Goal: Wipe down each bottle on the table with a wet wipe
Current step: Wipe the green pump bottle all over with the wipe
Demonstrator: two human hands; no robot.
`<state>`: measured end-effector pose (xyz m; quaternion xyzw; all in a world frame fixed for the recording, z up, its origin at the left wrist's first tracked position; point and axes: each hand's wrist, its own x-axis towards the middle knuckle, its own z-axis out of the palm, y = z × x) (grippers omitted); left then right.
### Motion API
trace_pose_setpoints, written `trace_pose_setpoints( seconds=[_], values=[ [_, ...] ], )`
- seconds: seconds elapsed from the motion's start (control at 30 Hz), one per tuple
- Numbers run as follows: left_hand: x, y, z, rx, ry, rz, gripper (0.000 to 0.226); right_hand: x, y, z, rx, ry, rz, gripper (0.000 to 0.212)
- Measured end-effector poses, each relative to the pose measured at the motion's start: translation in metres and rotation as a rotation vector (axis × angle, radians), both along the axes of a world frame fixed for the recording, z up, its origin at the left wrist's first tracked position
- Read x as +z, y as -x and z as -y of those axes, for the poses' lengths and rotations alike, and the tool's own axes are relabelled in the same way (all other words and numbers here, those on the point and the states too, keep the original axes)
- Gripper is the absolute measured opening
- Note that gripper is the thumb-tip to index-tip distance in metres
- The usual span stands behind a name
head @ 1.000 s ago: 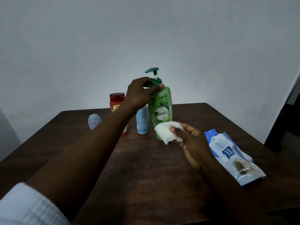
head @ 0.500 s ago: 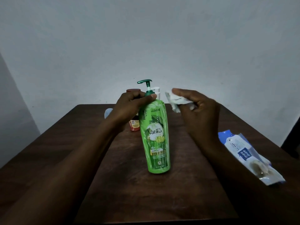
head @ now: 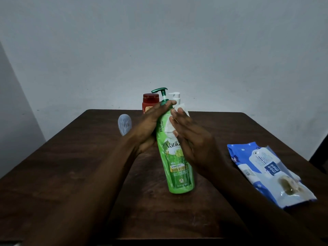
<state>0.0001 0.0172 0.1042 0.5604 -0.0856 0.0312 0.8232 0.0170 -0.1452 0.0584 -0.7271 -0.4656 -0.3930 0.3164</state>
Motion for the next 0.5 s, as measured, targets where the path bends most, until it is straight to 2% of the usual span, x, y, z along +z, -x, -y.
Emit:
trace_pose_setpoints(
  seconds=[0.2, 0.37, 0.5],
  values=[
    [-0.017, -0.008, 0.007, -0.165, 0.33, 0.007, 0.056, -0.005, -0.01, -0.002, -0.01, -0.057, -0.023, 0.036],
    [-0.025, -0.017, 0.009, -0.204, 0.395, 0.042, 0.058, -0.008, -0.006, 0.001, -0.01, -0.044, -0.068, 0.036],
    [-0.035, -0.026, 0.006, -0.189, 0.405, 0.054, 0.058, -0.024, 0.007, 0.016, 0.023, 0.054, -0.103, 0.036]
  ],
)
